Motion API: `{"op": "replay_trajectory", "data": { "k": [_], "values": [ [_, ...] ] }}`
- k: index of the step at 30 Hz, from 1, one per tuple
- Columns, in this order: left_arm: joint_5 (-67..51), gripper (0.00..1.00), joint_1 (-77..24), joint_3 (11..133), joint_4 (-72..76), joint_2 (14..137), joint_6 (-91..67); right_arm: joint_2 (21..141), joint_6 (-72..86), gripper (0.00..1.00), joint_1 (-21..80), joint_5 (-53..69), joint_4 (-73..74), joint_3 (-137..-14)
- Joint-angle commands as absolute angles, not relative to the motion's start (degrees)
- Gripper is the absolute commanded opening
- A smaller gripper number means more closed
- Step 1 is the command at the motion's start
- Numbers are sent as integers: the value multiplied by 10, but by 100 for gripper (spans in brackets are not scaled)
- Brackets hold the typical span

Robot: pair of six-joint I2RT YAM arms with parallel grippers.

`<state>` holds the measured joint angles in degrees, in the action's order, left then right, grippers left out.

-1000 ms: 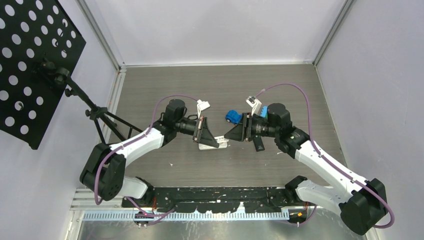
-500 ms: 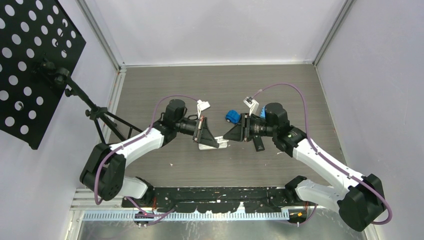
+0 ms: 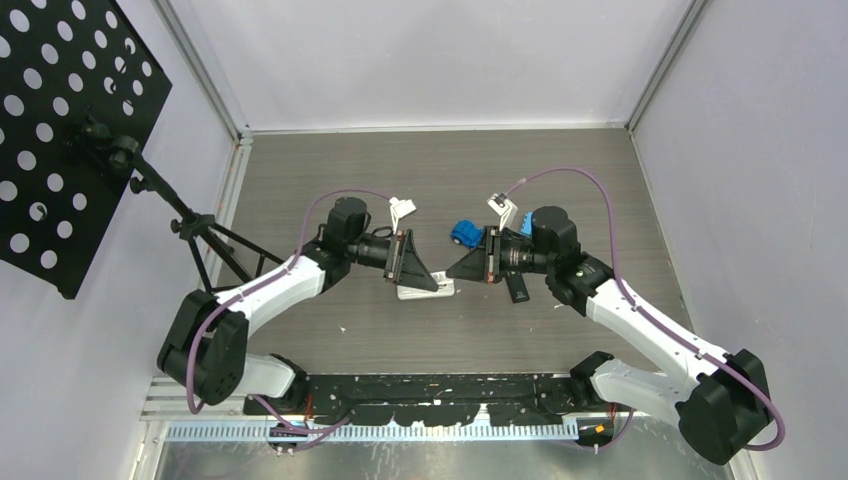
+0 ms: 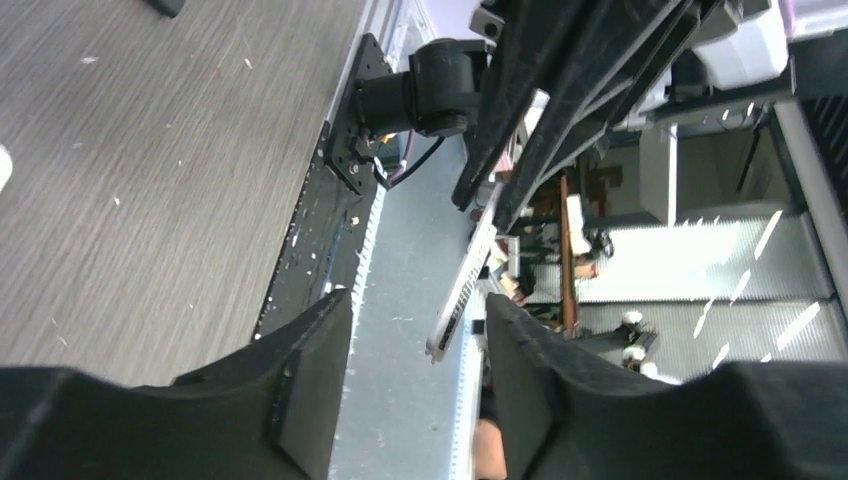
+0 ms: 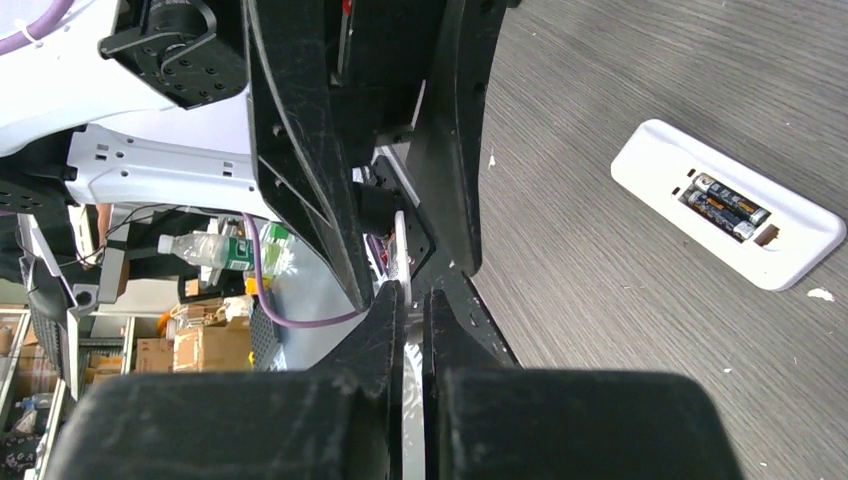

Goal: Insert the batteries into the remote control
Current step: Adjust the battery cover, then load the battery cover into the remote control.

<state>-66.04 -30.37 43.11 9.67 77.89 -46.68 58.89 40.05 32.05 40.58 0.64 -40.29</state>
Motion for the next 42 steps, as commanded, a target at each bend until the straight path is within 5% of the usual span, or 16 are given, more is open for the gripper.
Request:
{"op": "replay_trajectory", "data": {
  "k": [1,5,11,18,26,42],
  "values": [
    [-608,65,-281,446,81,745,-462,592,405,0,324,379,-5,-414],
    [-498,99,-246,448,-31,717,-400,630,391,0,324,309,47,-419],
    [-307,100,-240,442,-126,686,-365,752,418,0,324,249,44,-432],
    [-191,80,-240,392,-120,681,-395,851,437,0,324,257,6,-464],
    [-210,62,-241,369,-75,725,-414,910,425,0,325,278,-22,-485],
    [-243,57,-245,374,-53,792,-412,954,341,1,325,308,35,-513]
  ]
}}
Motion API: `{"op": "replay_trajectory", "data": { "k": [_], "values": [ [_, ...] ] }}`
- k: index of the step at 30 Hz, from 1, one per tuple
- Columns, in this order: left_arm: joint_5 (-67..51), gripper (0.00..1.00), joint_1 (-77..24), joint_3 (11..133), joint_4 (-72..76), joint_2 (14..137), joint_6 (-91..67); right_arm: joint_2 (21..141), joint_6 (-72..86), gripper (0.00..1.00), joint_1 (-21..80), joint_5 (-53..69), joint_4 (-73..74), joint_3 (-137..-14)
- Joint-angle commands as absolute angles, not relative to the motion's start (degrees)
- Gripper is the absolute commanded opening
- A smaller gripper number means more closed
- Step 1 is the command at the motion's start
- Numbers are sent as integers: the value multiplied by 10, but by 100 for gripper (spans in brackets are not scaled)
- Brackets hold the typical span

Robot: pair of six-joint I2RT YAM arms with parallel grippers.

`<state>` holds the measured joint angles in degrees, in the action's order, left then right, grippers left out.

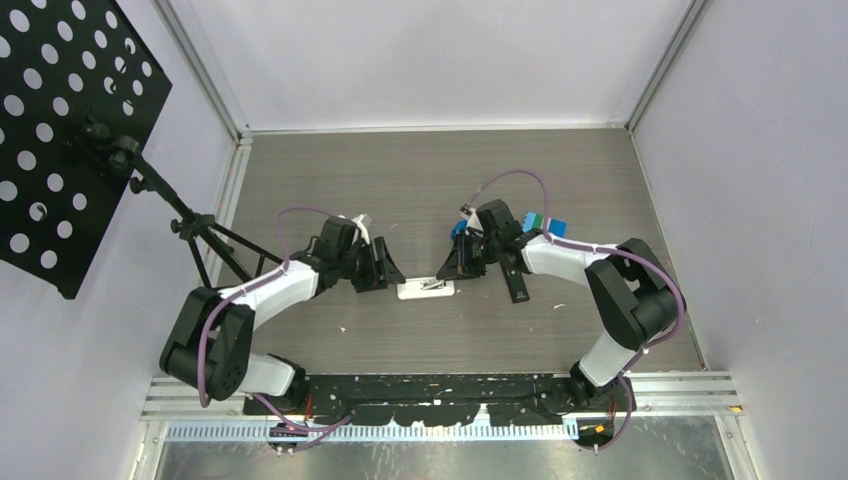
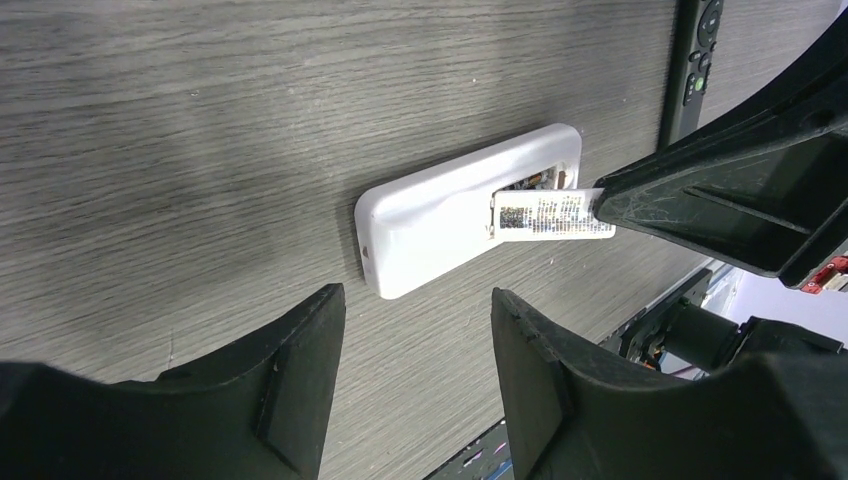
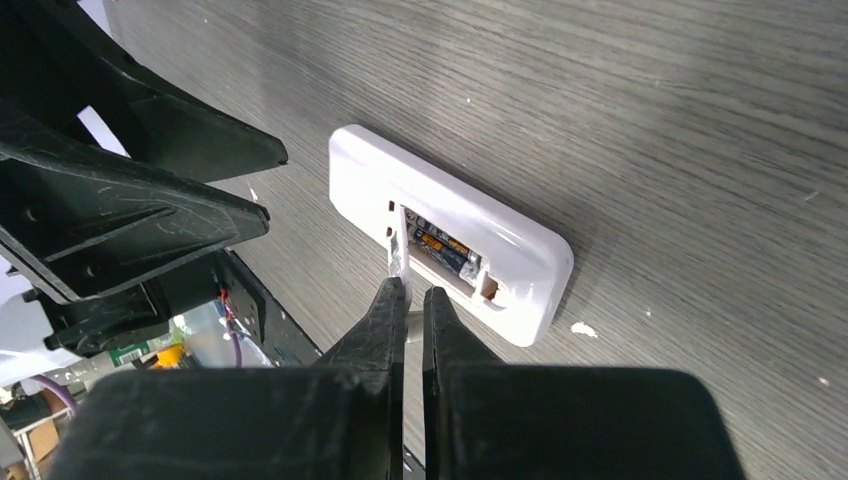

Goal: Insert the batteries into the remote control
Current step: Load the battery cover into the remote control.

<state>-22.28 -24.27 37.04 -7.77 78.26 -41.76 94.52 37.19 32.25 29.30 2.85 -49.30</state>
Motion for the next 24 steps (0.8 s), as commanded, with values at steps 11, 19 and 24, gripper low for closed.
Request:
{"op": "replay_trajectory", "data": {
  "k": [11,19,24],
  "values": [
    [-255,50,-251,386,-56,837,-412,969,322,3,325,331,20,-510],
    [-251,40,-258,399,-75,861,-416,950,324,3,325,328,-27,-486],
    [-252,36,-263,407,-62,876,-425,946,323,3,325,325,-38,-483]
  ]
}}
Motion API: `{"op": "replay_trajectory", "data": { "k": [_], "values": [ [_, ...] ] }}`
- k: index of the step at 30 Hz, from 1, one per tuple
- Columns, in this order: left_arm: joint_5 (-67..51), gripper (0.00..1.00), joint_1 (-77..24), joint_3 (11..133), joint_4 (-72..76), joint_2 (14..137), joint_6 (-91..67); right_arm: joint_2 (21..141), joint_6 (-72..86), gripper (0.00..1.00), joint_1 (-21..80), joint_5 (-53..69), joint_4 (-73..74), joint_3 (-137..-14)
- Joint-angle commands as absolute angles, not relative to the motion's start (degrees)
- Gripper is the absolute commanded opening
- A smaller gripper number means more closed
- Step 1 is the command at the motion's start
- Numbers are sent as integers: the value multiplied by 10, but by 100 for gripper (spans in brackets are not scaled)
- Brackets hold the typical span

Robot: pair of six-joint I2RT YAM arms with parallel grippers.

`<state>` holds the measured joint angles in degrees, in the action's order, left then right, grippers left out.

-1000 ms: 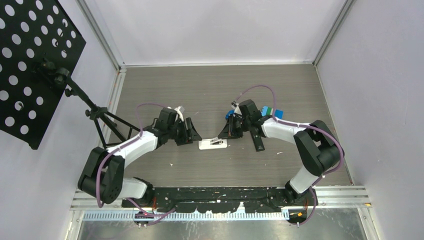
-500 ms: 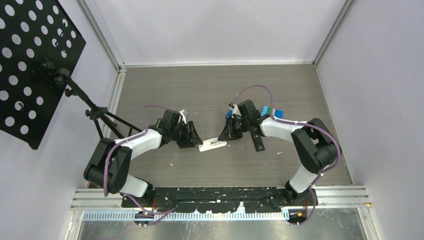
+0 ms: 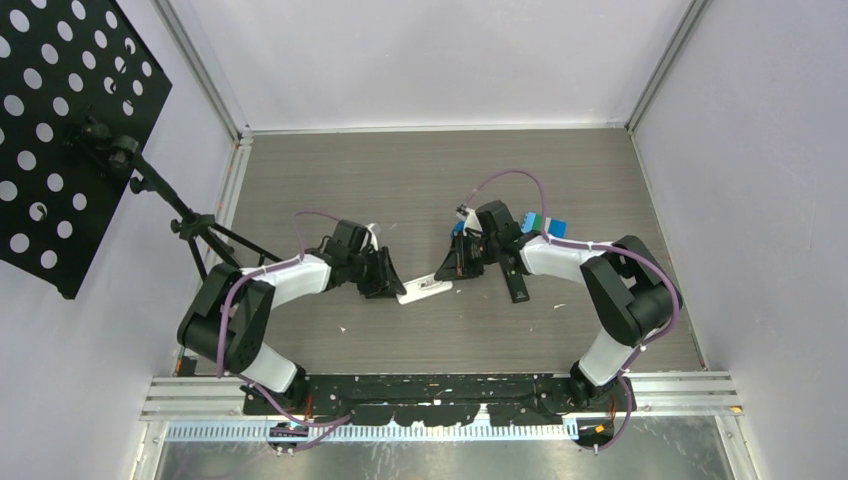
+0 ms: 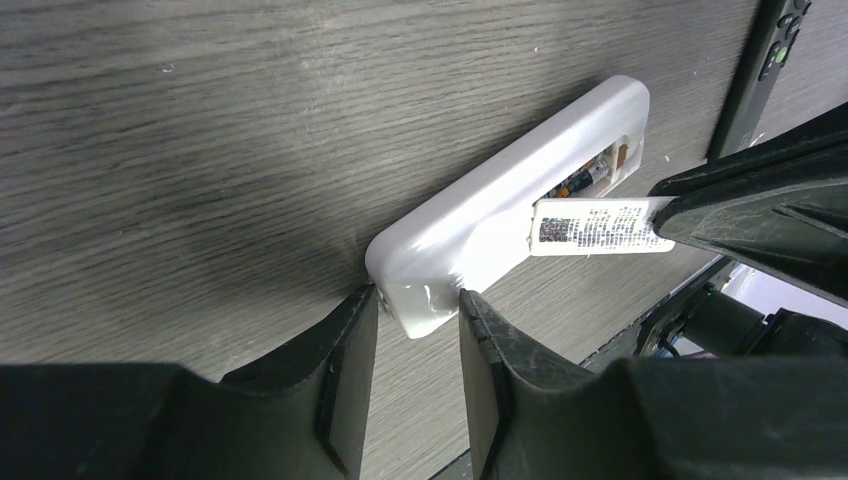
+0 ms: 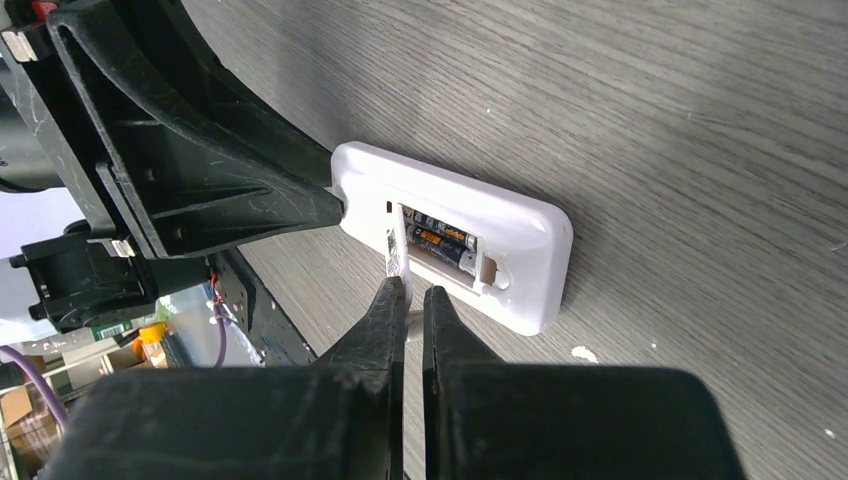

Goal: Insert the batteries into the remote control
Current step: Load the battery cover into the remote control.

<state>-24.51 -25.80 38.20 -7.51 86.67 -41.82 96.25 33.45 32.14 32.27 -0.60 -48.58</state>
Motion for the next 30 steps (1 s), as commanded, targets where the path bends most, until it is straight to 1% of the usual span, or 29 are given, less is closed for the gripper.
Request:
{"op": "replay_trajectory", "data": {
  "k": [1,5,11,23,30],
  "values": [
    [-251,36,-264,410,-59,880,-427,946,321,3,325,326,-38,-483],
    [-248,34,-265,422,-54,896,-432,941,319,3,325,321,-39,-480],
    [-235,33,-265,433,-40,917,-430,917,323,2,325,290,-39,-468],
    [-224,33,-265,453,-56,935,-413,929,306,2,325,339,-72,-456],
    [-224,33,-265,461,-63,940,-411,932,294,2,325,338,-65,-458]
  ]
}}
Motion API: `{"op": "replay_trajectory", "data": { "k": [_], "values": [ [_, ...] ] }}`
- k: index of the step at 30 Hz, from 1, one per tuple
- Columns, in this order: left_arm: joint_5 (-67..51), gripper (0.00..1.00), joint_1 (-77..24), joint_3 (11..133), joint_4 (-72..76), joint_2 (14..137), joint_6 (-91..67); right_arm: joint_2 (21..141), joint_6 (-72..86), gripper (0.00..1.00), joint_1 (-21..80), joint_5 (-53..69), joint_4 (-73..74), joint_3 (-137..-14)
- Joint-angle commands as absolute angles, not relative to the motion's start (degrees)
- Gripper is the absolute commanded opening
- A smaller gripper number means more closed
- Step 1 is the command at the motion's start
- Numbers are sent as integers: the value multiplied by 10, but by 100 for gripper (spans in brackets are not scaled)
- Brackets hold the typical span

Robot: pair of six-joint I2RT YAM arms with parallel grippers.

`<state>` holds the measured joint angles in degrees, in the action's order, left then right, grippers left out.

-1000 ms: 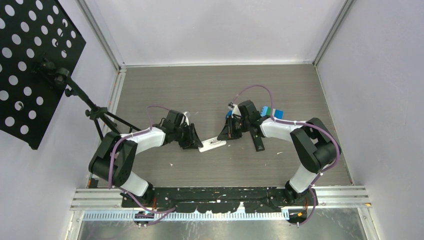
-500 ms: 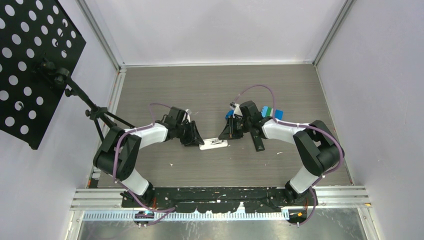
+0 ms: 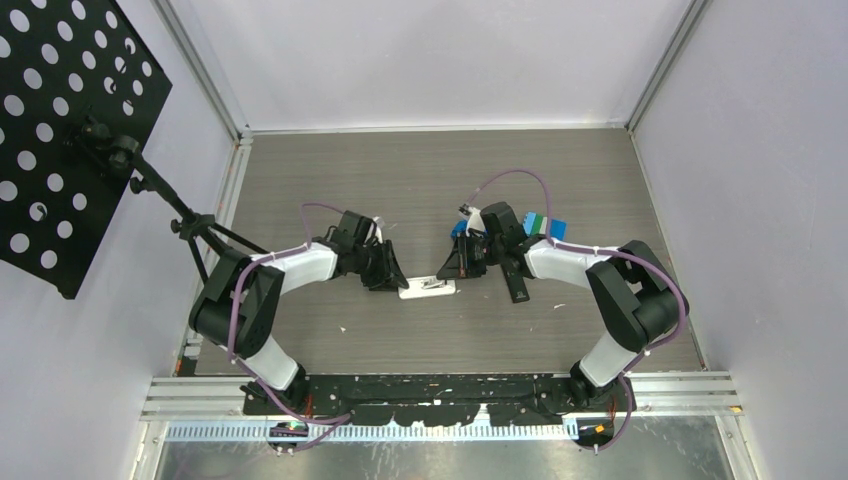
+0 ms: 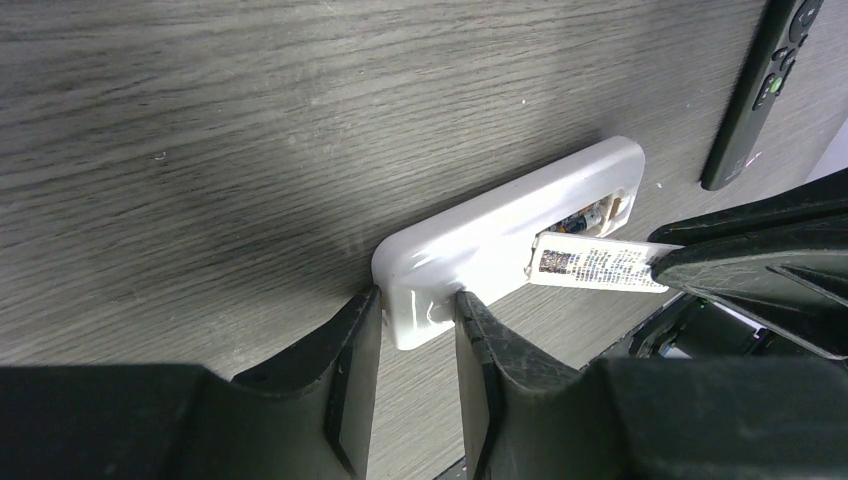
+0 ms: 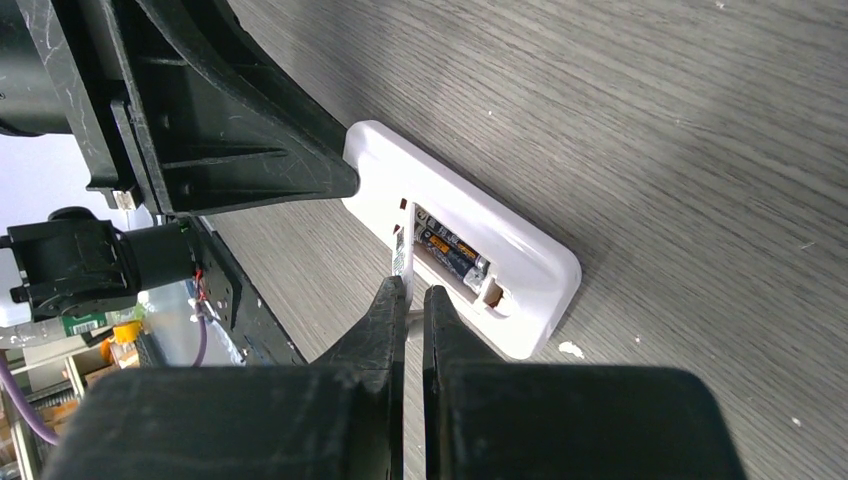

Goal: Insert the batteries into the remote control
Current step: Load the battery cover into the remote control.

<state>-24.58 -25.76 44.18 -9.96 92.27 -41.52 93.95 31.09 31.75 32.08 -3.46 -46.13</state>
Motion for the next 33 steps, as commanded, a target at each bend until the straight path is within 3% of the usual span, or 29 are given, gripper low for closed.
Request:
{"op": "replay_trajectory", "data": {
  "k": [1,15,25,33],
  "values": [
    [-223,33,-265,462,-64,940,-410,931,294,1,325,338,-65,-457],
    [-212,32,-265,467,-78,944,-403,884,307,0,325,322,-61,-443],
    [-210,32,-265,468,-83,940,-397,915,306,0,323,272,-18,-469],
    [-213,32,-265,468,-83,940,-395,935,321,0,321,295,-67,-463]
  ]
}}
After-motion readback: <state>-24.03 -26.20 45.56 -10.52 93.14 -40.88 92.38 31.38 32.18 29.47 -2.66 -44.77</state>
